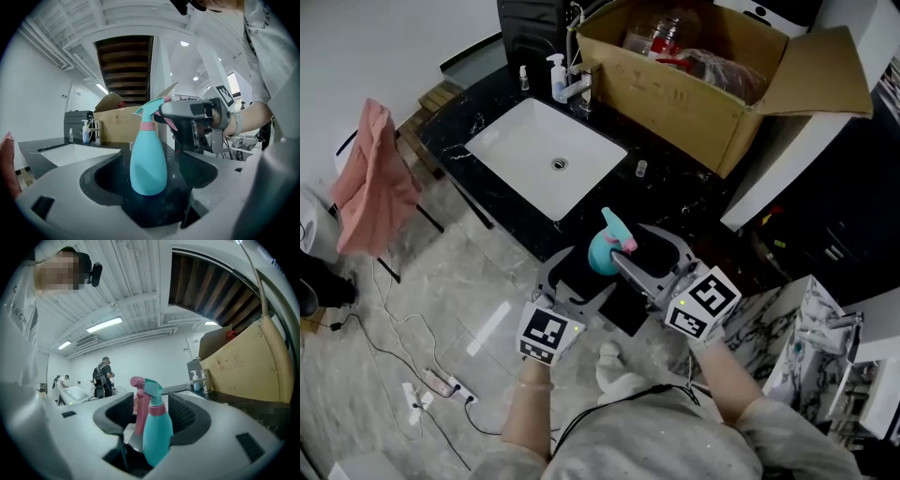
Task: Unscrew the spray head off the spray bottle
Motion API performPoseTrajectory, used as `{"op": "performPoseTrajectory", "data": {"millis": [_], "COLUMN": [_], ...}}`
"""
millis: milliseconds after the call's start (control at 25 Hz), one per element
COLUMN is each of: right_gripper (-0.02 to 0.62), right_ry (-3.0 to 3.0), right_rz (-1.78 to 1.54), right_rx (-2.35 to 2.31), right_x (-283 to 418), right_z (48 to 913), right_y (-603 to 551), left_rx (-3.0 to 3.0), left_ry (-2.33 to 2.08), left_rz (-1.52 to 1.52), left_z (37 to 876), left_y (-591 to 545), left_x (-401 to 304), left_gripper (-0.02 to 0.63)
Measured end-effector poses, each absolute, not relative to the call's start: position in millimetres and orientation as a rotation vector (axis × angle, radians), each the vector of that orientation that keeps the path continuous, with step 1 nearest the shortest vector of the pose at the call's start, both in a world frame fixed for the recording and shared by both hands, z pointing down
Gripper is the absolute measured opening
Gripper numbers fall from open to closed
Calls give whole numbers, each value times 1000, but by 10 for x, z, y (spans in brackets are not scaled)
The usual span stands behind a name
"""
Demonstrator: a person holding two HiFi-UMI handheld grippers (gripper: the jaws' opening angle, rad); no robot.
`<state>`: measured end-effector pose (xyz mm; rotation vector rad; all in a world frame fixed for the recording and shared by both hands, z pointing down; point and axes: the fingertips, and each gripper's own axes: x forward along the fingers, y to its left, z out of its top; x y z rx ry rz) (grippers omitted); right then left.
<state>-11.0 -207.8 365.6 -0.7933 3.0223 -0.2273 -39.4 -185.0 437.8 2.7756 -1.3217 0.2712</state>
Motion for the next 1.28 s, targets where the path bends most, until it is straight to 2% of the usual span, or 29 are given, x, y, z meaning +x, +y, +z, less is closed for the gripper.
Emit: {"op": "performPoseTrajectory", "data": {"millis": [280, 360, 440, 600, 680, 920, 1040, 1160, 1280], "right_gripper": [222, 201, 134, 121, 78, 85, 178, 155, 133], "right_ry": [3088, 3091, 3086, 3135, 3175, 3221, 3165, 3037, 2996], "right_rz": [-186, -174, -164, -119, -92, -201, -184, -182, -278], "right_rx": [-721, -709, -698, -625, -552, -322, -545, -807, -780], "right_x": [-280, -288, -279, -287, -287, -204, 24, 364, 367], "right_z": [3720, 3707, 3679, 3679, 3689, 3698, 3623, 3527, 3529], "right_y": [-2167, -2174, -2186, -2195, -2168, -2219, -2261, -2155, -1905], "left_rx": [2825, 2838, 2858, 2876, 2897, 2928, 2927, 2928, 2922], "left_ry": [-1296, -1276, -1241, -1155, -1090, -974, -965, -964, -970], "left_rz": [499, 537, 556, 549, 541, 581, 578, 570, 569], "left_z": [4597, 4647, 4666, 4660, 4654, 4682, 4680, 4674, 4680], "left_y": [-2209, -2259, -2285, -2289, -2264, -2229, -2235, -2237, -2233], "left_x": [-197, -159, -124, -131, -122, -91, -77, -89, -98], "left_gripper": [373, 373, 373, 367, 365, 364, 365, 365, 364]}}
